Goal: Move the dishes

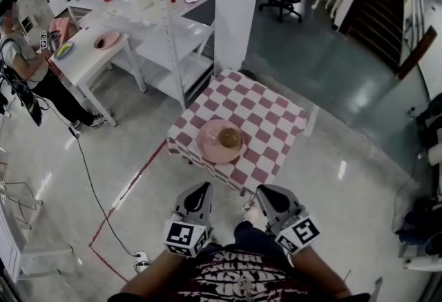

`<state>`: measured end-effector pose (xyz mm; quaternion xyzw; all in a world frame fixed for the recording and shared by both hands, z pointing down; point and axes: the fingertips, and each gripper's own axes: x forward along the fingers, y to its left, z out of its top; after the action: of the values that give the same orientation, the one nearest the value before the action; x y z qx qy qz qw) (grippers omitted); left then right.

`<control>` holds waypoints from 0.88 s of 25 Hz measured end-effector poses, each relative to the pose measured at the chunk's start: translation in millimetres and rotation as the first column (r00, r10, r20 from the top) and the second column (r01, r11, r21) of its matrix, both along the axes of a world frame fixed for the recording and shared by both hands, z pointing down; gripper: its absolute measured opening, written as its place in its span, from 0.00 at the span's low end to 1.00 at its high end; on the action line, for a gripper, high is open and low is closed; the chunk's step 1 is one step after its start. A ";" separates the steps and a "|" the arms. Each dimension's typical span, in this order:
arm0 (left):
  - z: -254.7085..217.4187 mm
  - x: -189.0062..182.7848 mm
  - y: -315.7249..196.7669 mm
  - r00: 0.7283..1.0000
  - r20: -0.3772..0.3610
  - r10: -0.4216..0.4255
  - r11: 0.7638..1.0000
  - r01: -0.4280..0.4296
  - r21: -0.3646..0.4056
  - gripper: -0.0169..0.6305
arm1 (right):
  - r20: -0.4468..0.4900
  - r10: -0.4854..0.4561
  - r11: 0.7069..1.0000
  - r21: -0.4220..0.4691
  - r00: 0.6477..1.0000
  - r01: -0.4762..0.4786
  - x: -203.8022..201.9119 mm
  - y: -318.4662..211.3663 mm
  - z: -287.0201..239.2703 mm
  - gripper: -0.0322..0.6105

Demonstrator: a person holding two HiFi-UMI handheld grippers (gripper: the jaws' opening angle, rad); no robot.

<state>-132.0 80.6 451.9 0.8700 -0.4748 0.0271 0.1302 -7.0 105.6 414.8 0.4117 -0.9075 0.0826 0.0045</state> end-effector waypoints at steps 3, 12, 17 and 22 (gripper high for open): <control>-4.9 4.6 6.0 1.000 -0.013 0.019 1.000 -0.019 0.005 0.06 | 0.000 0.059 0.998 0.000 0.998 -0.059 8.2 15.0 -2.2 0.11; -5.3 33.5 22.9 1.000 0.012 0.010 1.000 -0.010 -0.021 0.06 | -0.058 0.034 0.999 -0.002 0.998 -0.034 21.9 37.0 5.6 0.11; 0.4 52.7 29.2 0.997 0.071 -0.028 0.999 0.030 -0.022 0.06 | -0.012 -0.028 0.998 -0.059 1.000 0.027 31.3 45.0 28.0 0.11; -0.8 48.4 34.0 0.988 0.120 -0.095 0.995 0.097 -0.012 0.06 | -0.009 -0.135 0.990 -0.040 0.991 0.134 22.5 41.4 28.5 0.11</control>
<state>-83.6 114.6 451.2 0.8418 -0.5227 0.0772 0.1106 15.4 147.0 443.3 0.3499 -0.9314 0.0975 0.0235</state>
